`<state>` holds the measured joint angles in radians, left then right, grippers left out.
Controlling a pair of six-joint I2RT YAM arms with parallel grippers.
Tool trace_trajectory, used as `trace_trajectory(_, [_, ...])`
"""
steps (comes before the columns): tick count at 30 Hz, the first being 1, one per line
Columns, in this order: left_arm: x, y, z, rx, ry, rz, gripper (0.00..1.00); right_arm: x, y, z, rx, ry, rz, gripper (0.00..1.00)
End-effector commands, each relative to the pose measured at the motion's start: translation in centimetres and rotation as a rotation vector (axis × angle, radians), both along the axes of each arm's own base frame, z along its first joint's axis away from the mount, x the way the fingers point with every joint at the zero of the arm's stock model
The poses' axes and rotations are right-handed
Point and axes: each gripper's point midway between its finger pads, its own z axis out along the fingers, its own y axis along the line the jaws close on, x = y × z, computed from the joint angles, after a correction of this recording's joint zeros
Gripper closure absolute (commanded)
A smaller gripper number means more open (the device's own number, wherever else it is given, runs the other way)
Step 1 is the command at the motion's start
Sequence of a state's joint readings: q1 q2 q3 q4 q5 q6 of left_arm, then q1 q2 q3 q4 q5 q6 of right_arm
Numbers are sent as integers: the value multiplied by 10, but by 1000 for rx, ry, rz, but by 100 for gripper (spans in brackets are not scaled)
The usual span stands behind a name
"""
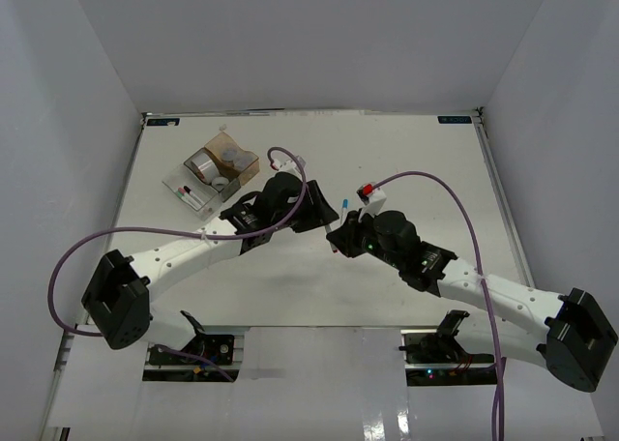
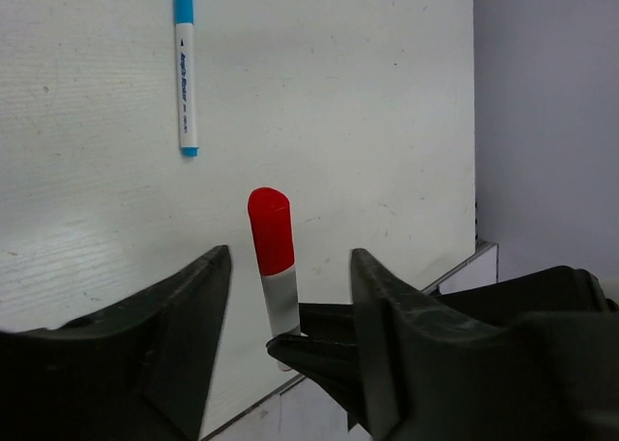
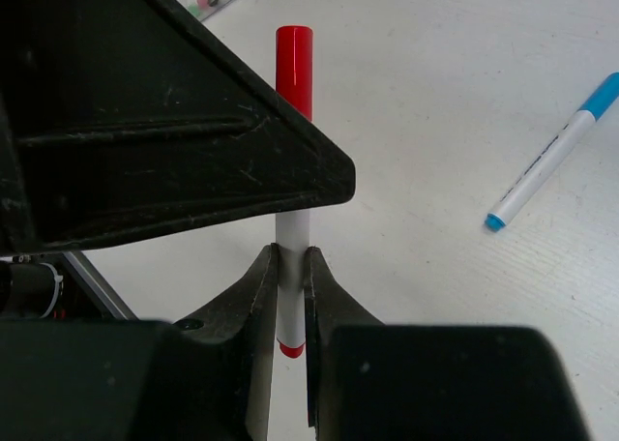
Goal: Sort the stationery into containers
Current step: Place the pen in the storage box.
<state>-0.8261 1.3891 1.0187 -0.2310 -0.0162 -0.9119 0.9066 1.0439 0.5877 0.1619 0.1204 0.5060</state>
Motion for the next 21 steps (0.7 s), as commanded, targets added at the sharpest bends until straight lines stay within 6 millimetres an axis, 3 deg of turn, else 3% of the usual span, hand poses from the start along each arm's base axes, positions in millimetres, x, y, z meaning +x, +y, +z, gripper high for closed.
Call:
trace_trajectory(1, [6, -8, 21, -39, -44, 14, 43, 4, 8, 29, 83, -54, -2, 91])
trace_trajectory(8, [5, -10, 18, -35, -39, -1, 80, 6, 6, 24, 84, -44, -23, 83])
trace_trajectory(14, [7, -5, 16, -4, -50, 15, 84, 6, 4, 20, 66, -37, -27, 62])
trace_trajectory(19, [20, 14, 9, 58, -54, 68, 87, 8, -3, 13, 21, -40, -46, 50])
trace_trajectory(21, [32, 31, 5, 83, -42, 109, 87, 9, -8, 7, -10, -38, -61, 39])
